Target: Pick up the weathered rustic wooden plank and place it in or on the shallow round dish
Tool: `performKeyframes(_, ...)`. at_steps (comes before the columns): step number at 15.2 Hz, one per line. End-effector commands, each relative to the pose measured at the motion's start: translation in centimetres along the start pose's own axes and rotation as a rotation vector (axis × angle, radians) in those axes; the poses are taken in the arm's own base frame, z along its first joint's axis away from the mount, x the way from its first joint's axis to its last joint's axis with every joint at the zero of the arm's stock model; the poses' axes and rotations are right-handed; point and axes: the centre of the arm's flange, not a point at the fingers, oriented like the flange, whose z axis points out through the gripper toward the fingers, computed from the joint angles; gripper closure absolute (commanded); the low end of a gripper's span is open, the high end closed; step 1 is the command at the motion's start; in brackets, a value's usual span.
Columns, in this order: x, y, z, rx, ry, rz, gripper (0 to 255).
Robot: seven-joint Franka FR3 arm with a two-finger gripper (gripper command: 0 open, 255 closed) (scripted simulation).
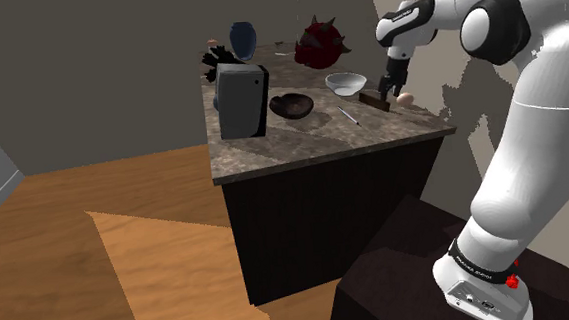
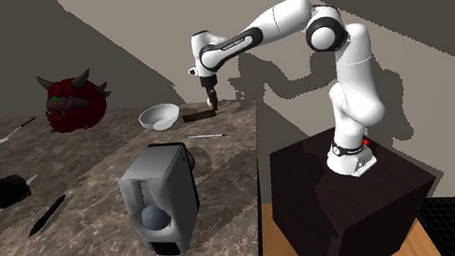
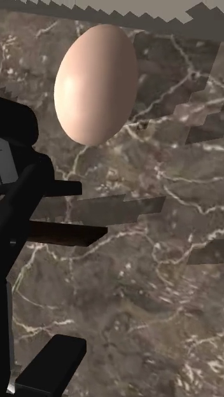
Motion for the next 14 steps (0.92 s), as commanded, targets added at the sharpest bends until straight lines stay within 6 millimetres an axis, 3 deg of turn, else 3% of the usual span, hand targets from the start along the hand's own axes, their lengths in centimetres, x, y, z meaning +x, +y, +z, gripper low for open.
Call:
performKeyframes(1,0.3,0.8,0.7,0.002,-0.002,0.006,0)
performKeyframes(7,0.3,0.8,4.2,0.002,-0.002,0.006,0)
performKeyframes(14,0.3,0.8,4.2,0.002,-0.002,0.006,0)
